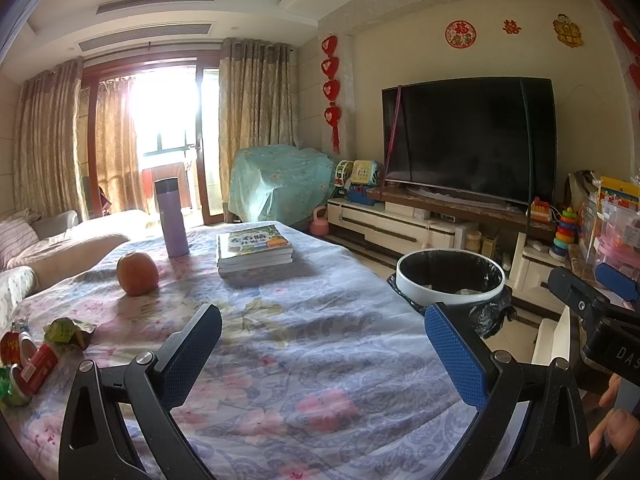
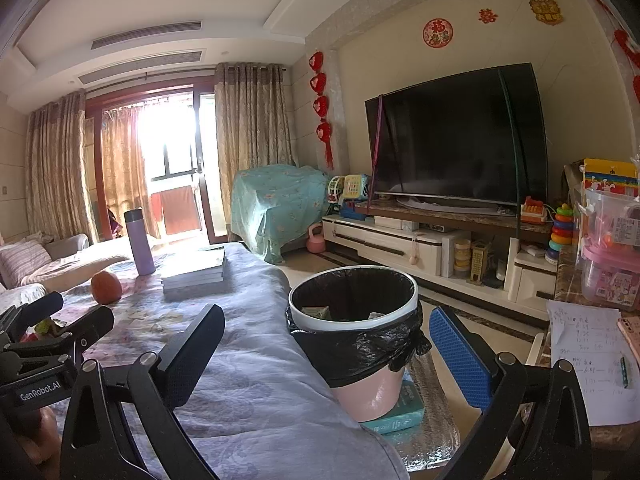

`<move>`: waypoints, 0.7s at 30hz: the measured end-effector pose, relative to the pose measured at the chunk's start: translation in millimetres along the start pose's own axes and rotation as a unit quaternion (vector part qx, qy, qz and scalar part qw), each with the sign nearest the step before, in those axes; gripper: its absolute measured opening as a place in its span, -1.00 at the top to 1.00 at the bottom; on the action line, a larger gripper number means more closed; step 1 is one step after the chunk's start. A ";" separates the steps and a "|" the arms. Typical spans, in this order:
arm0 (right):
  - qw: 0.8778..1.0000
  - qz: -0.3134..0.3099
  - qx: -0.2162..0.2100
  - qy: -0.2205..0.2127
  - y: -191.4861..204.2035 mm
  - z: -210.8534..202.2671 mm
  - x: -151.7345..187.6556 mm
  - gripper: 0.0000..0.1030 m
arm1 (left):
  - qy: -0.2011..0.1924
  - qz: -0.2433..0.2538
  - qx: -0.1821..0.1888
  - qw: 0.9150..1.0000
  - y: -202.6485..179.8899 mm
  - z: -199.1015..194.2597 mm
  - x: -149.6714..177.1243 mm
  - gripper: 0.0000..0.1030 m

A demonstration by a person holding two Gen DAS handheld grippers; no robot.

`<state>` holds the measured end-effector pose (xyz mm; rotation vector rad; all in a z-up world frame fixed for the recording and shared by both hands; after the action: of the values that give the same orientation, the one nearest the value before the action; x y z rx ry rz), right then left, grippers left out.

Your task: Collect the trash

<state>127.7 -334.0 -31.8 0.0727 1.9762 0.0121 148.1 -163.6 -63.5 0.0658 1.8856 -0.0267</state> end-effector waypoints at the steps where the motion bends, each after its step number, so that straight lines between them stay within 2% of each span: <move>1: 1.000 0.000 0.000 0.000 0.4 0.0 -0.1 -1.00 | 0.000 0.000 0.000 1.000 -0.4 0.2 0.1 -0.99; 21: 1.000 0.004 -0.007 0.003 9.2 0.9 0.5 -1.00 | 0.007 -0.001 0.005 1.000 -0.1 5.4 1.7 -0.99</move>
<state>128.8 -324.8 -32.2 0.0713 1.9811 0.0324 152.7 -163.9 -66.8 0.0722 1.8990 -0.0374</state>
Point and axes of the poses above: each gripper's, at about its wrist camera, not at the fingertips, and z roughly the way its jaws point, y to its left, x to its underside, the point moved 10 cm from there along z, roughly the way its jaws point, and after that the axes turned 2 degrees about -x, right-handed, at the moved point
